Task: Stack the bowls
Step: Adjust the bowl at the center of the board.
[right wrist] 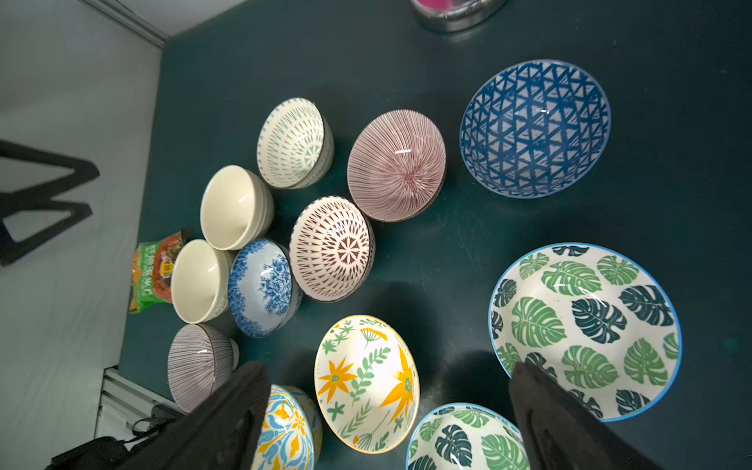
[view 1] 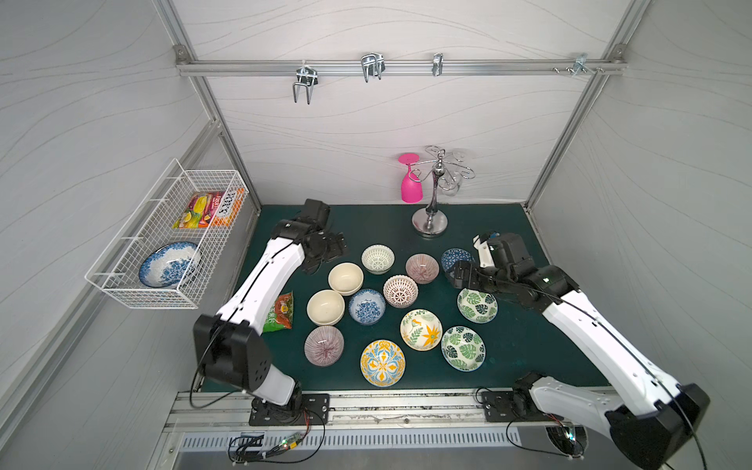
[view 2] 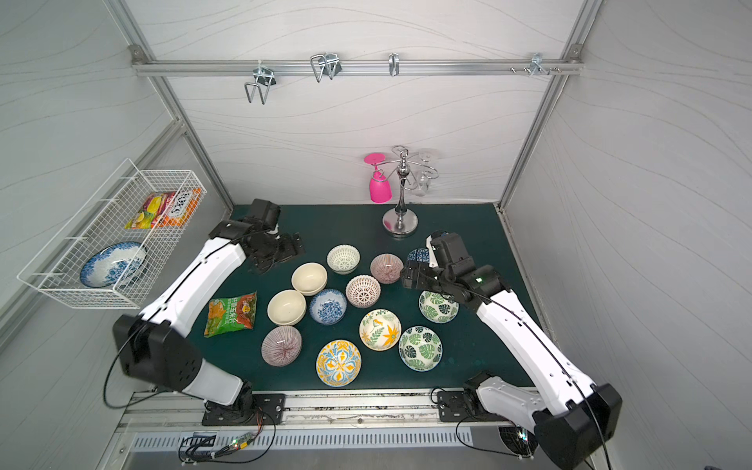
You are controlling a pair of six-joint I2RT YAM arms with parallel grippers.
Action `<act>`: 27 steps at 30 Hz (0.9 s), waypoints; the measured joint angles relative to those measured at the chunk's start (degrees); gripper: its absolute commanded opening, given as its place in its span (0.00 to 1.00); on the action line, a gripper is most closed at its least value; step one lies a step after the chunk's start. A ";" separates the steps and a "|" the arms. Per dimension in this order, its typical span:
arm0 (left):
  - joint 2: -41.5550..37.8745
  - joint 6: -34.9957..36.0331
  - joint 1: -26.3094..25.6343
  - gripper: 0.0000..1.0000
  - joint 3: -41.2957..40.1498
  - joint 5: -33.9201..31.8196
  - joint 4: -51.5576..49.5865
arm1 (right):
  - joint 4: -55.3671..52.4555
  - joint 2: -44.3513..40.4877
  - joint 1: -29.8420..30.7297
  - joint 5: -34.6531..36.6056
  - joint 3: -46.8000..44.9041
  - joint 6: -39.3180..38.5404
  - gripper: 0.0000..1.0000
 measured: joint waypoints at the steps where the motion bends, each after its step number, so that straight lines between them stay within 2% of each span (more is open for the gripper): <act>1: 3.30 0.68 -1.03 0.88 1.95 1.05 0.55 | -0.37 1.51 0.48 0.48 0.68 0.15 0.97; 2: 6.32 1.16 -2.01 0.80 3.72 1.64 0.92 | -0.66 2.69 0.81 0.87 1.22 0.31 0.97; 3: 8.83 1.77 -2.86 0.77 5.29 2.23 1.03 | -0.90 3.82 1.05 1.20 1.70 0.37 0.97; 7: 18.73 3.65 -5.42 0.69 13.31 3.30 0.44 | -1.90 6.60 1.29 2.34 3.69 0.76 0.97; 10: 22.43 4.28 -5.95 0.60 15.98 3.74 0.48 | -2.19 8.17 1.29 2.60 5.84 0.70 0.96; 18: 27.12 4.87 -5.66 0.59 16.33 3.54 0.70 | -2.23 14.99 1.29 1.64 10.16 -0.76 0.87; 21: 28.35 5.11 -5.60 0.59 16.39 3.04 1.09 | -2.19 17.35 1.29 0.76 10.56 -0.83 0.86; 27: 31.91 5.42 -4.90 0.50 19.50 2.51 1.86 | -2.16 18.01 1.29 -0.07 10.58 -0.79 0.85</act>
